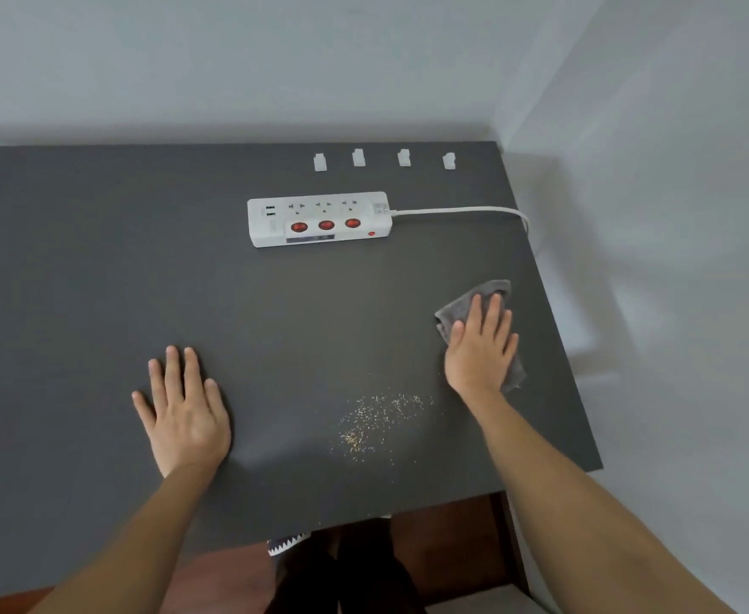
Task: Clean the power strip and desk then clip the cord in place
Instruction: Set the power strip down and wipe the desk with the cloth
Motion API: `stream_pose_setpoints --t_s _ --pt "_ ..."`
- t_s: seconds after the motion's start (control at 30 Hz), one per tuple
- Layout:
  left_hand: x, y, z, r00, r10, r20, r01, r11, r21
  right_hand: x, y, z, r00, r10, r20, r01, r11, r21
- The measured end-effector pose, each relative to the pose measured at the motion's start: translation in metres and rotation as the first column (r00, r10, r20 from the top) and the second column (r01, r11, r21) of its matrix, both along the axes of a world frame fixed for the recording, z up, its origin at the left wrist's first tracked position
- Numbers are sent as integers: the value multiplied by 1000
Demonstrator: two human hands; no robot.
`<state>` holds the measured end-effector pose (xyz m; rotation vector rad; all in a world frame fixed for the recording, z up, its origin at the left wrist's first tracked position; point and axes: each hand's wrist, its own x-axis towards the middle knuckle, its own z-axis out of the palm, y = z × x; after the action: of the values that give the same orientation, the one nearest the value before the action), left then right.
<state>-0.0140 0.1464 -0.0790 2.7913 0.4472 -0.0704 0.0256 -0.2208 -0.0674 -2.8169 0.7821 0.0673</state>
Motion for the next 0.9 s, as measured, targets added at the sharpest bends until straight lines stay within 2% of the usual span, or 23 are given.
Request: stream_pose_setpoints --t_s 0.17,0.27,0.33,0.4,0.47,0.6,0.7,0.8,0.9 --pt "1 -2 -1 1000 1 22 -1 1000 8 -21 -105 2 989 -150 -13 150 988 -42" --pt "0 -2 0 1000 8 28 -8 1000 3 -32 -167 35 958 -278 -63 274 959 -72" --pt "0 -2 1 1000 4 19 -4 1000 0 -46 -168 69 953 -263 148 286 944 -164" --pt "1 -3 3 1000 4 3 -4 1000 -5 -65 -127 96 923 -36 384 135 963 -234" --pt "1 -3 6 1000 -5 -15 5 1000 -5 -96 -63 105 893 180 413 -80 966 -247" --pt "0 1 7 999 -36 -31 35 999 -31 -167 73 82 834 427 349 -424 901 -88" --pt "0 4 7 998 -54 -36 52 998 -42 -207 150 57 773 569 280 -585 811 -32" --pt "1 7 7 997 -73 -26 71 995 -72 -221 197 37 717 658 231 -682 731 35" --pt "1 13 5 995 -98 -10 97 991 -96 -204 218 25 738 668 96 -675 728 122"
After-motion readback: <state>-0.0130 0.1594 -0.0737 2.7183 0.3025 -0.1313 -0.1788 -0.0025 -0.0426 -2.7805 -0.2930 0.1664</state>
